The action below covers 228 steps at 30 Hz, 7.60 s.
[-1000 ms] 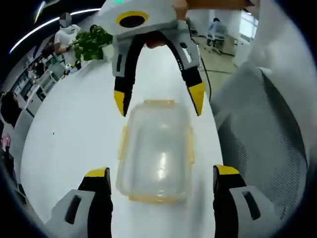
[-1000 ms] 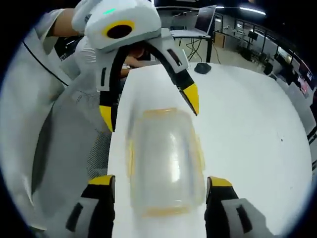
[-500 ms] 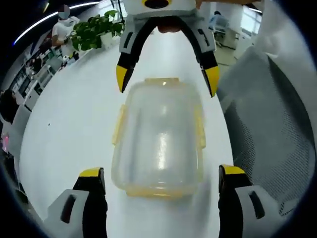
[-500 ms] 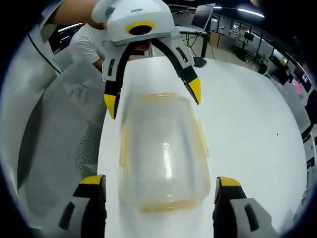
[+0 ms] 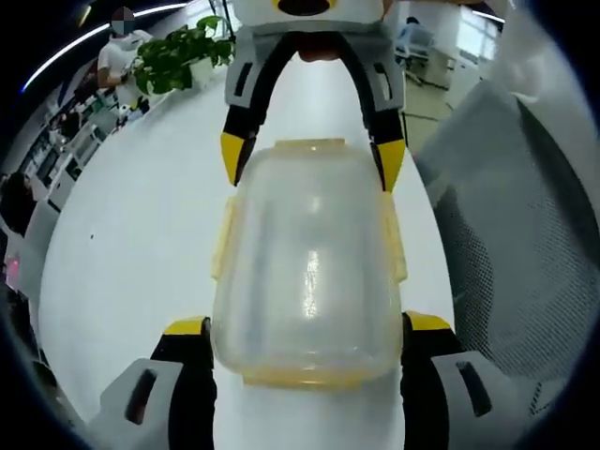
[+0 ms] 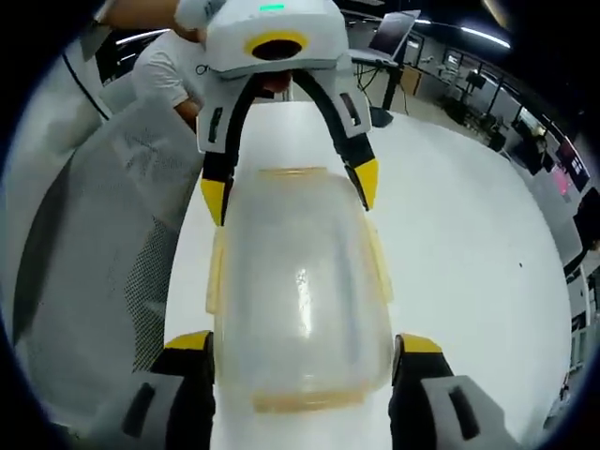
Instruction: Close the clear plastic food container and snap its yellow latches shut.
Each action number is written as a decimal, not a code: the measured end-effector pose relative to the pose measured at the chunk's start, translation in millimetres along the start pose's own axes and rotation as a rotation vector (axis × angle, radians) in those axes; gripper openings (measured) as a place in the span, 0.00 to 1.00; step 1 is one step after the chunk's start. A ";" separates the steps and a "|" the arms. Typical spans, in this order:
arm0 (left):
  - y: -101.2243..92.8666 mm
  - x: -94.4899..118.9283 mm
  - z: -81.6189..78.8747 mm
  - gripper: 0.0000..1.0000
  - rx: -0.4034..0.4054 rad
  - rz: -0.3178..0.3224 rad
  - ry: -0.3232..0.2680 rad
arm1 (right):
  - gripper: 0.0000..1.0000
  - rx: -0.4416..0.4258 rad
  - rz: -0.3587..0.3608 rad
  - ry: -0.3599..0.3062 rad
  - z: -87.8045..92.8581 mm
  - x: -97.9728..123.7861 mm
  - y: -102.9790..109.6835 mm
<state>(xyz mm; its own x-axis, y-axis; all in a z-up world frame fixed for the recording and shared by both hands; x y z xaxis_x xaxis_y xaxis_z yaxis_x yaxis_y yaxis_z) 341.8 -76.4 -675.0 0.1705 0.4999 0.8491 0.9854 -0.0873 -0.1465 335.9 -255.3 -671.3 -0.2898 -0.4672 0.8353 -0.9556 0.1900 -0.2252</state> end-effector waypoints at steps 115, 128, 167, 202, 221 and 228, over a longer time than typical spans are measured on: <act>116.7 69.3 80.1 0.83 0.006 -0.013 0.001 | 0.77 0.014 0.011 0.033 -93.5 -80.8 -103.9; 115.1 79.7 78.8 0.99 0.047 -0.071 -0.023 | 0.99 -0.056 0.035 0.034 -101.6 -71.6 -98.8; 3.5 122.8 92.6 0.99 0.173 -0.254 -0.194 | 0.99 -0.272 0.212 -0.121 -93.4 16.0 -36.4; -166.3 119.1 104.1 0.95 0.391 -0.435 -0.467 | 0.99 -0.603 0.413 -0.353 -19.2 109.0 114.3; -187.0 95.3 111.7 0.91 0.498 -0.478 -0.565 | 0.99 -0.634 0.439 -0.409 -21.6 99.7 138.5; -187.5 91.2 110.3 0.91 0.500 -0.460 -0.577 | 0.99 -0.659 0.433 -0.412 -19.4 100.9 139.8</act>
<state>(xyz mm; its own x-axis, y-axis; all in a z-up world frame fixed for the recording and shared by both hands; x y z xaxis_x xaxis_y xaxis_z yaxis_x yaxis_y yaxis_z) 172.7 80.6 -626.1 -0.4010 0.7608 0.5103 0.8185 0.5477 -0.1733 174.1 -259.1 -608.7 -0.7362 -0.4887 0.4682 -0.5696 0.8210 -0.0386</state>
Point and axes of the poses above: the point that each gripper's makers call its tool centre point, and the gripper's own axes: x roughly backward along the fingers, y roughly to its left, z roughly out of its underside, the point moved 10 cm from there along x, roughly backward along the fingers, and after that the axes turned 14 degrees about z, right-handed, at the moved point
